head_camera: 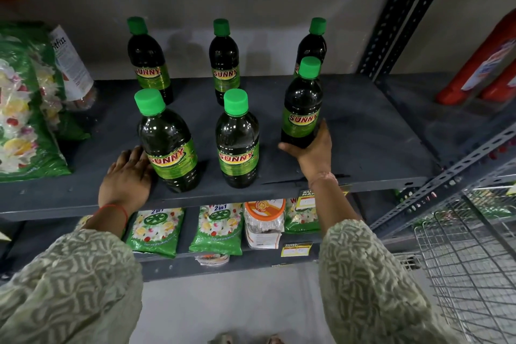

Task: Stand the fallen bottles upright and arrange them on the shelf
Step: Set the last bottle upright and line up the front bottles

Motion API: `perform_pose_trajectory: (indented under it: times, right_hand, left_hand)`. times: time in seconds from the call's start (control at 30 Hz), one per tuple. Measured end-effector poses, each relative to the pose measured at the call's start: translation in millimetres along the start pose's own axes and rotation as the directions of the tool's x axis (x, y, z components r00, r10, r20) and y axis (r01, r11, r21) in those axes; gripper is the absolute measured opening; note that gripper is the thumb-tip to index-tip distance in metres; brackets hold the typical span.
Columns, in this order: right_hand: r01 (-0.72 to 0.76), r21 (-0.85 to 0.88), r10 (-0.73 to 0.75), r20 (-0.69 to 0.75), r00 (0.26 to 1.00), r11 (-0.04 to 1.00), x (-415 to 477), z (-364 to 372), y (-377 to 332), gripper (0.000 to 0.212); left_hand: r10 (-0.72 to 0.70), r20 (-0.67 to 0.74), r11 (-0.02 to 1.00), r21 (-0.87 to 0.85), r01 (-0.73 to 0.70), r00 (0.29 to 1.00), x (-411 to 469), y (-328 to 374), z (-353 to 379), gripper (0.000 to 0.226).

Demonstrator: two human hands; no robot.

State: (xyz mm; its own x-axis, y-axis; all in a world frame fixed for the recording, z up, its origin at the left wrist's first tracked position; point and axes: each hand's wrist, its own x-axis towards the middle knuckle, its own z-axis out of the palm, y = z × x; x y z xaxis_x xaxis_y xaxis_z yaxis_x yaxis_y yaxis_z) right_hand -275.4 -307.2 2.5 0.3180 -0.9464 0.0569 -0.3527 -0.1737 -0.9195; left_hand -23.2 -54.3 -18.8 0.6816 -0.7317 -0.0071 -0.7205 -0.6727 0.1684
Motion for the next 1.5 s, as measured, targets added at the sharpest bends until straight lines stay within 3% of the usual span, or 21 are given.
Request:
perform_pose_trajectory:
  times: [0.1, 0.17, 0.63, 0.7, 0.73, 0.77, 0.83, 0.87, 0.9, 0.97, 1.03, 1.07, 1.2, 1.37, 1.5]
  right_hand:
    - [0.028, -0.014, -0.029, -0.091, 0.995, 1.000, -17.3, 4.4, -5.7, 0.065]
    - [0.048, -0.027, -0.051, -0.122, 0.991, 0.998, -27.0, 1.4, -2.5, 0.058]
    - [0.043, -0.089, -0.059, -0.187, 0.981, 0.995, -75.8, -5.5, 6.3, 0.073]
    - [0.046, -0.102, -0.062, -0.165, 0.984, 0.994, -76.8, -7.0, 5.5, 0.075]
    - [0.051, -0.104, -0.066, -0.148, 0.987, 0.993, -77.4, -8.5, 5.5, 0.080]
    - [0.056, -0.100, -0.068, -0.123, 0.990, 0.993, -78.0, -10.9, 5.2, 0.089]
    - [0.055, -0.065, -0.059, -0.071, 0.996, 0.996, -77.3, -18.0, 4.4, 0.110]
    - [0.056, -0.044, -0.059, -0.050, 0.997, 0.997, -76.7, -21.4, 4.0, 0.116]
    - [0.062, -0.034, -0.063, -0.031, 0.998, 0.997, -76.0, -24.1, 2.5, 0.117]
    - [0.075, -0.050, -0.076, -0.008, 0.997, 0.996, -73.5, -25.3, 1.6, 0.111]
    - [0.094, -0.087, -0.094, 0.005, 0.996, 0.992, -71.7, -24.0, 1.2, 0.094]
    - [0.098, -0.102, -0.098, 0.002, 0.995, 0.990, -71.3, -23.1, 1.1, 0.086]
    - [0.132, -0.128, -0.136, -0.020, 0.991, 0.983, -69.9, -23.1, 3.0, 0.074]
    - [0.144, -0.145, -0.146, -0.003, 0.989, 0.979, -65.3, -30.2, 6.0, 0.069]
    - [0.110, -0.124, -0.118, -0.059, 0.991, 0.986, -56.5, -50.2, 14.1, 0.065]
  left_hand:
    - [0.009, -0.025, 1.000, -0.011, -0.009, 1.000, -8.8, -2.0, 1.8, 0.052]
    - [0.006, -0.044, 1.000, -0.026, -0.007, 0.999, -9.5, 0.0, 2.6, 0.045]
    - [-0.006, -0.017, 0.998, -0.070, 0.005, 1.000, 2.1, -1.8, 3.0, 0.049]
    - [-0.060, -0.036, 0.980, -0.190, 0.052, 0.998, 1.4, 3.9, -0.7, 0.046]
    - [-0.153, -0.083, 0.940, -0.320, 0.119, 0.985, -3.4, 7.8, -4.7, 0.043]
    - [-0.289, -0.159, 0.865, -0.466, 0.187, 0.944, -10.5, 11.1, -8.9, 0.040]
    - [-0.526, -0.413, 0.732, -0.666, 0.147, 0.744, -37.5, 22.0, -17.9, 0.040]
    - [-0.558, -0.524, 0.728, -0.681, 0.077, 0.643, -58.4, 34.3, -20.7, 0.039]
    - [-0.522, -0.594, 0.745, -0.667, -0.012, 0.612, -80.9, 52.7, -22.5, 0.038]
    - [-0.339, -0.558, 0.727, -0.667, -0.166, 0.758, -112.9, 96.3, -12.8, 0.040]
    - [-0.206, -0.375, 0.649, -0.744, -0.160, 0.904, -124.4, 138.3, -1.4, 0.055]
    - [-0.176, -0.311, 0.618, -0.774, -0.141, 0.934, -121.8, 153.8, 2.1, 0.066]
    - [-0.214, -0.195, 0.568, -0.822, -0.040, 0.957, -84.9, 181.4, 2.6, 0.097]
    - [-0.241, -0.256, 0.607, -0.792, -0.060, 0.936, -64.8, 184.0, 8.0, 0.056]
    - [-0.251, -0.263, 0.599, -0.798, -0.064, 0.932, -63.9, 185.9, 7.6, 0.050]
